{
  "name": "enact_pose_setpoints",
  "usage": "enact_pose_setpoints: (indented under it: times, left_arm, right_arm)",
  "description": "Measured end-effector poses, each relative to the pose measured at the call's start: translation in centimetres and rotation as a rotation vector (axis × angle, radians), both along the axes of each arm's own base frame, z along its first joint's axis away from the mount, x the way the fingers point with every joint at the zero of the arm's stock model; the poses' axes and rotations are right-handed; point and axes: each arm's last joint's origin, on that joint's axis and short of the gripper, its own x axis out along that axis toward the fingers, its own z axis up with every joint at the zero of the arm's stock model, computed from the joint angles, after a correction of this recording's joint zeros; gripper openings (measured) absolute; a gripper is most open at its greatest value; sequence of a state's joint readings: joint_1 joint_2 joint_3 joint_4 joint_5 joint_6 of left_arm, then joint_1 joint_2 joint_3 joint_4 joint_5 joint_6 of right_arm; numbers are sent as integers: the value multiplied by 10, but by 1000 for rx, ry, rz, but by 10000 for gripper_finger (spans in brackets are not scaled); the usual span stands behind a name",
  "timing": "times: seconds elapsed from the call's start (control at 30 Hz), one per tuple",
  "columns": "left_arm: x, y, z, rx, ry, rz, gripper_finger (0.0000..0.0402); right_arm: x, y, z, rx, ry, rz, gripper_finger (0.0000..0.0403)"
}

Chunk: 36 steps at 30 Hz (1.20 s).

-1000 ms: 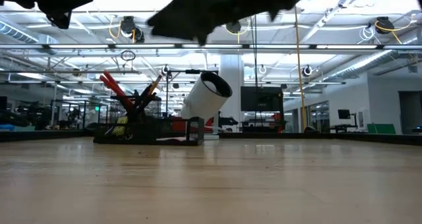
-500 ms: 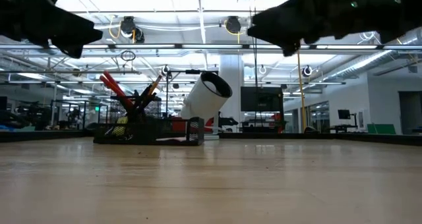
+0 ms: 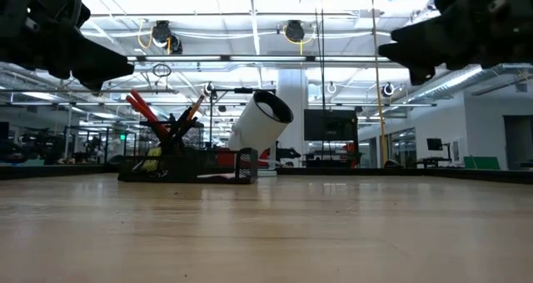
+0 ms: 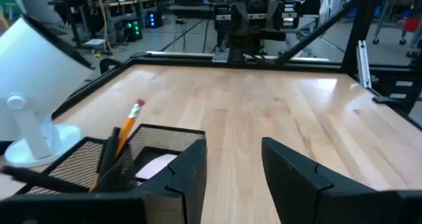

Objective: Pick and place office supplies into organizer
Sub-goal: Return to Home Position

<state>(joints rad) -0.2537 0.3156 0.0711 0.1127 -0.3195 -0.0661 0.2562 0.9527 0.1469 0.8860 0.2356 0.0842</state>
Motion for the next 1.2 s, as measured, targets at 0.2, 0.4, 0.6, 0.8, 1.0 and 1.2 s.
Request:
enact_pose_setpoints:
  times: [0.2, 0.4, 0.6, 0.8, 1.0, 1.2]
  left_arm:
    - [-8, 9, 3, -27, -31, -3, 147]
    - [-16, 17, 1, -61, -34, 46, 147]
    - [-26, 23, 12, -69, -32, 34, 147]
    - [-34, 26, 28, -57, -14, 46, 147]
    - [-36, 27, 33, -10, -20, 36, 147]
    - [-28, 27, 14, -9, -13, -16, 147]
  right_arm:
    - [-18, -5, 0, 0, -71, -8, 161]
    - [-26, -10, 5, 5, -88, -45, 162]
    - [-37, -15, 10, 7, -107, -60, 159]
    - [-50, -19, 14, 3, -137, -74, 160]
    - [-60, -22, 12, -14, -114, -75, 164]
    - [-65, -23, 7, -5, -76, -74, 160]
